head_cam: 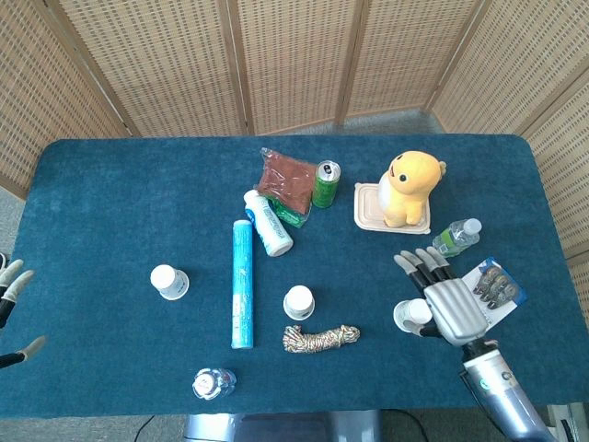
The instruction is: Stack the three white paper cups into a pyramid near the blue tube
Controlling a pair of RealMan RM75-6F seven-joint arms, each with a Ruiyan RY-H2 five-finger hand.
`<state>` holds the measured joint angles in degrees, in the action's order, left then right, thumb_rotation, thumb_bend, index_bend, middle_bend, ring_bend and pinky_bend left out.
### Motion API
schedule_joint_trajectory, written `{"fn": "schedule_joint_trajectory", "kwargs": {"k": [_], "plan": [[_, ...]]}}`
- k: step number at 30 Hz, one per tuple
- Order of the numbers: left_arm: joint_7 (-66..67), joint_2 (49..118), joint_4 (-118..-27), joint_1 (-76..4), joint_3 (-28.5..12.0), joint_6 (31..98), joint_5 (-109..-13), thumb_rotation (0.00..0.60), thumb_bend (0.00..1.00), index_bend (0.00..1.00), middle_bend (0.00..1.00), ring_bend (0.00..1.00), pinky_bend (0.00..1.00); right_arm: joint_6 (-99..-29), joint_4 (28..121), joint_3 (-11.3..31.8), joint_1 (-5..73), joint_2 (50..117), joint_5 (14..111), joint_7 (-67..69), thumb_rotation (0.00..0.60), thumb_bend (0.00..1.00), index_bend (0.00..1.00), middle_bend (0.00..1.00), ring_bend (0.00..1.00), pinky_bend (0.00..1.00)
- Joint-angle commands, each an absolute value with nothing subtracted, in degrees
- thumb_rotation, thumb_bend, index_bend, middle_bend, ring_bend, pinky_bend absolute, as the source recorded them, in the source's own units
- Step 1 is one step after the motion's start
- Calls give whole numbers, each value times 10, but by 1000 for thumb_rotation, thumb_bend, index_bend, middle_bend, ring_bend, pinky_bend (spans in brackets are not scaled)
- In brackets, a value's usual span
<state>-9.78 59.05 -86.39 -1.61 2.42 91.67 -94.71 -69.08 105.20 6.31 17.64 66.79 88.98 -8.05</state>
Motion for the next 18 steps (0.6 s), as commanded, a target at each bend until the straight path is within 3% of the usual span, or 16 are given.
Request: {"fn": "schedule_joint_trajectory", "kwargs": {"k": [1,18], "plan": [[-98,590,-864,-16,24,916,-946,600,221,0,0,0,0,-661,1048,77,201,681,868,-88,600,108,0,0,0,0],[-96,587,-867,-16,19,908,-933,600,221,0,0,0,0,-546,1049,82,300,715,835,-86,600,83,0,32,0,0]]}}
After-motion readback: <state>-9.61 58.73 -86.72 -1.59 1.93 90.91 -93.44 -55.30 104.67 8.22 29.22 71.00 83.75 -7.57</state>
